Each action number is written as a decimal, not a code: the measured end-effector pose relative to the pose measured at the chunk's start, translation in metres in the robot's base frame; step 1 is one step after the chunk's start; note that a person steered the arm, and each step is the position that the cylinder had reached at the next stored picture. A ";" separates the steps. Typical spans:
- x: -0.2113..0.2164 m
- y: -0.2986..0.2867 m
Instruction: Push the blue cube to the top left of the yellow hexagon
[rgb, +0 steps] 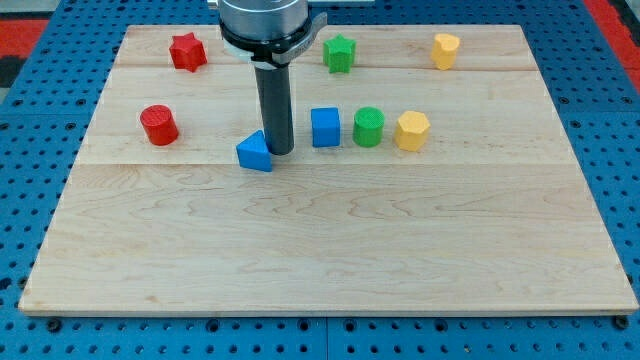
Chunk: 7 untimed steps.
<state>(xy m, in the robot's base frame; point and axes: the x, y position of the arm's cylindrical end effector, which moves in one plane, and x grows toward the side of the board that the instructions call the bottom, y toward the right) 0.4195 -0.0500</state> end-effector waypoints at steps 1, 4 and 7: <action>0.000 -0.001; 0.006 0.033; 0.003 0.034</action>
<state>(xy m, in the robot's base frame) 0.4228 -0.0161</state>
